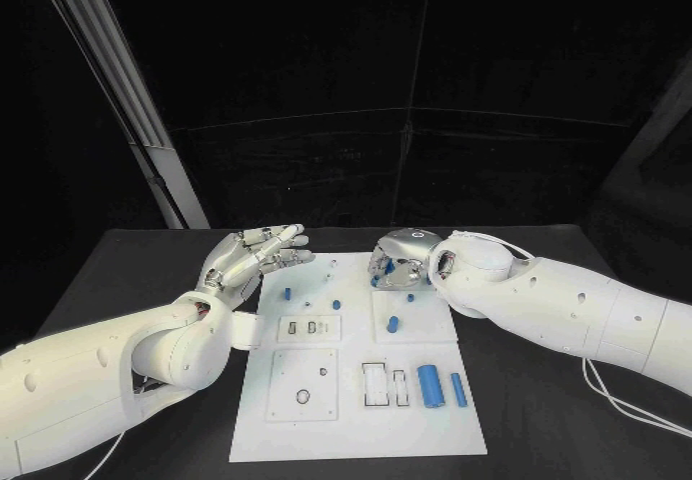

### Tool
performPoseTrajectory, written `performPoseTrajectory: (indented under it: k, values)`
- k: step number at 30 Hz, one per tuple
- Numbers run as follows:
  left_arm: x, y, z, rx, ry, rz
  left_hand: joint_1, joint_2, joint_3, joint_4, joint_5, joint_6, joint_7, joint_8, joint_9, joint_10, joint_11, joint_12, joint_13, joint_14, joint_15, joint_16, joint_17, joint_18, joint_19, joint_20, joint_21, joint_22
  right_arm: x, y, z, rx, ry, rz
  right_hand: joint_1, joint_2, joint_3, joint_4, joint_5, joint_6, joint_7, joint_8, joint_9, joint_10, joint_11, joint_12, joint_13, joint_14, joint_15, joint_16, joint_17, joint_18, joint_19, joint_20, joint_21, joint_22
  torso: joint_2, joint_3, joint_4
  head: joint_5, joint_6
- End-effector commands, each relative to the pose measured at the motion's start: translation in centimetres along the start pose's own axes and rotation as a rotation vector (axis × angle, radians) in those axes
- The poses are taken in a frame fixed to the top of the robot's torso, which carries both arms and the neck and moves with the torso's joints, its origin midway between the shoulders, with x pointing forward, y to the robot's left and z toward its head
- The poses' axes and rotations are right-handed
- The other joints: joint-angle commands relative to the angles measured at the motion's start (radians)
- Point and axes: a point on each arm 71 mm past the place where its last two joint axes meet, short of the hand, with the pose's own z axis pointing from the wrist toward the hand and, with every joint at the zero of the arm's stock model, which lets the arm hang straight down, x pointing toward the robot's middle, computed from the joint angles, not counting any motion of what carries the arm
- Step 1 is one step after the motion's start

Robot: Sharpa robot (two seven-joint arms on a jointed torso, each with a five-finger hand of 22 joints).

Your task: Assemble the parts on the task board

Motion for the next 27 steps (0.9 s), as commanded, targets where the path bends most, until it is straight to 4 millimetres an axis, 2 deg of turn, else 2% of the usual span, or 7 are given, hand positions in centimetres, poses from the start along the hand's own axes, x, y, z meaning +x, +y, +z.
performPoseTrajectory:
  k: [1,6,9,17,24,27]
  values:
    - [0.13,-0.08,0.06,0.003,0.013,-0.016,-0.005,0.008,-0.002,-0.004,0.003,-0.003,0.026,-0.004,-0.001,-0.001,0.003,-0.004,-0.001,-0.003,0.003,-0.006,-0.002,0.013,0.006,0.004,-0.004,-0.001,0.0,0.01,0.09,-0.004,0.018,-0.021,-0.013,0.006,0.012,0.002,-0.004,-0.002,0.002,0.0,0.001,-0.004,0.001,0.002,0.001,0.008,0.001,0.013,0.005,-0.006,0.01,0.0,0.013,0.014,0.002,0.0002,0.0017,-0.001,-0.001]
    - [0.06,-0.11,0.04,0.002,0.012,-0.016,-0.005,0.008,-0.002,-0.004,0.003,-0.004,0.026,-0.004,-0.001,-0.001,0.003,-0.004,-0.001,-0.003,0.003,-0.007,-0.002,0.013,0.006,0.004,-0.004,-0.002,0.07,0.02,0.15,-0.005,0.025,-0.021,-0.013,0.012,0.033,0.005,-0.018,0.001,0.002,0.0,0.001,0.001,0.0,0.002,0.001,0.007,0.001,0.036,0.018,-0.012,0.022,0.0,0.045,0.056,0.005,0.0016,-0.0006,0.001,-0.003]
    - [0.11,-0.15,-0.03,0.001,0.013,-0.019,-0.005,0.008,-0.002,-0.005,0.003,-0.004,0.026,-0.004,-0.001,-0.002,0.003,-0.005,-0.001,-0.003,0.003,-0.007,-0.002,0.013,0.006,0.004,-0.005,-0.002,0.11,0.02,0.17,-0.005,0.031,-0.021,-0.015,0.015,0.051,0.009,-0.035,0.006,0.001,0.001,0.002,0.006,-0.001,0.003,0.001,0.004,0.001,0.051,0.026,-0.015,0.029,0.0,0.066,0.083,0.007,0.0013,-0.0003,0.0,0.0]
    - [0.05,-0.15,-0.06,-0.003,0.012,-0.021,-0.005,0.008,-0.002,-0.005,0.003,-0.004,0.026,-0.004,-0.001,-0.002,0.003,-0.005,-0.001,-0.003,0.003,-0.007,-0.002,0.013,0.006,0.004,-0.005,-0.002,0.09,0.0,0.22,-0.003,0.027,-0.021,-0.014,0.026,0.101,0.021,-0.061,0.035,-0.004,0.007,0.004,0.037,-0.008,0.006,0.003,0.01,-0.004,0.141,0.11,-0.028,0.06,-0.003,0.128,0.167,0.009,0.0016,0.0021,-0.002,-0.007]
    - [-0.09,-0.19,-0.09,-0.005,0.006,-0.022,-0.006,0.012,-0.001,-0.004,0.003,-0.005,0.027,-0.003,-0.001,-0.002,0.004,-0.005,-0.001,-0.004,0.004,-0.009,-0.002,0.013,0.005,0.004,-0.007,-0.002,-0.14,0.12,0.27,-0.009,-0.005,-0.02,-0.018,0.015,0.145,0.036,-0.063,0.052,-0.006,0.006,0.004,0.055,-0.011,0.004,0.003,0.006,-0.006,0.195,0.156,-0.034,0.071,-0.004,0.163,0.212,0.011,0.0007,0.0014,-0.004,-0.008]
    - [-0.12,-0.2,-0.11,-0.005,0.006,-0.023,-0.007,0.013,-0.001,-0.004,0.004,-0.005,0.027,-0.003,-0.001,-0.003,0.004,-0.005,-0.001,-0.004,0.004,-0.01,-0.002,0.013,0.005,0.005,-0.007,-0.003,-0.39,0.32,0.32,-0.018,-0.04,-0.017,-0.026,0.001,0.164,0.049,-0.059,0.058,-0.006,0.005,0.004,0.06,-0.012,0.003,0.003,0.003,-0.006,0.218,0.175,-0.036,0.073,-0.004,0.176,0.227,0.01,0.0006,0.0016,-0.004,-0.008]
